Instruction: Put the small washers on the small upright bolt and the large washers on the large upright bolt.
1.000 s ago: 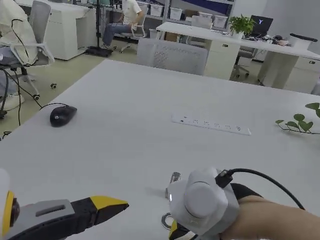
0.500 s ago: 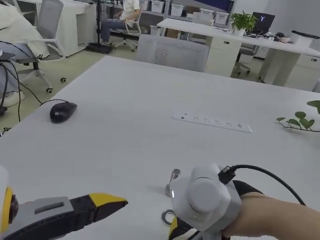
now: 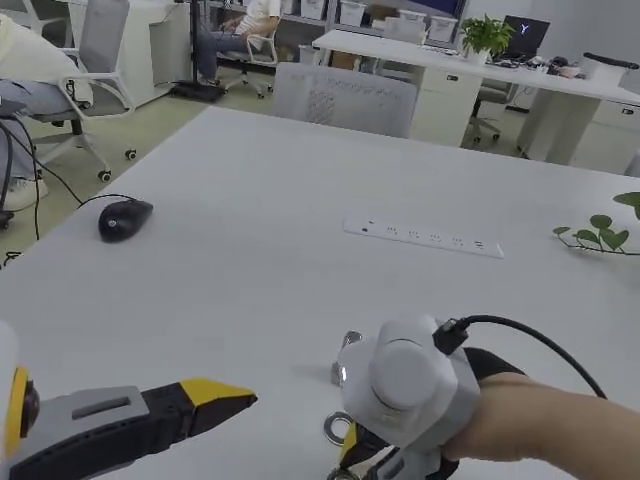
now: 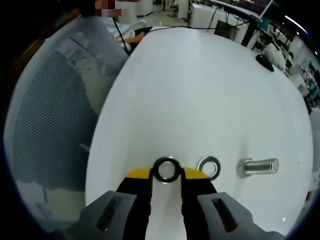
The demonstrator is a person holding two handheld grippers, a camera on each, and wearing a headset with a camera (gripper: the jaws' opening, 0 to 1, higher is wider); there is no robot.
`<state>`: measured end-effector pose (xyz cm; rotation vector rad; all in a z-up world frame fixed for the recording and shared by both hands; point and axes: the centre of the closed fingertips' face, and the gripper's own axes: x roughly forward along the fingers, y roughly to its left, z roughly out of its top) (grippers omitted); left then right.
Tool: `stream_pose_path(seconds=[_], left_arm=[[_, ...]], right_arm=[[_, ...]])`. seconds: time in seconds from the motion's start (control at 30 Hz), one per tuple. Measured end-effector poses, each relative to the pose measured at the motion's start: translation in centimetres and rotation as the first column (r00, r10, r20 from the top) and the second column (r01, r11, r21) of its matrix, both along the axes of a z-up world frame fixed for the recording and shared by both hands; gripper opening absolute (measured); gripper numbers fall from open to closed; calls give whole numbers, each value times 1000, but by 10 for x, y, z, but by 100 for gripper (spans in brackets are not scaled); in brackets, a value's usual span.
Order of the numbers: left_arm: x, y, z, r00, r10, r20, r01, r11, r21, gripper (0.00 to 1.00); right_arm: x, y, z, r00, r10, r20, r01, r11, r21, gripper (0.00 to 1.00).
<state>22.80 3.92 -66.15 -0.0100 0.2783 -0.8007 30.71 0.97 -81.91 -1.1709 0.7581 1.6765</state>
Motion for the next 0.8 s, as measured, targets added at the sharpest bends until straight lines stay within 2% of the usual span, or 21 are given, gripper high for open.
stream_pose_path(seconds=[0.23,0.33,0.57,0.8], left_arm=[[1,0,0,1000,-4,-1,4,1000,-2,57],[1,-1,-1,1000,-8,-4,8,1000,-4,57],[2,-3,-2,1000,-19,-9,19,1000,-5,57],[3,-4,-2,1000,-22,-12,22,1000,-8,57]], right_arm=[[12,-3,16,1000,-8,24,8,1000,5,21],[26,-2,31,998,-27,49,25,999,29,22],[54,-4,51,994,-57,96,53,998,44,22],[89,10,72,985,-88,149,77,994,75,22]])
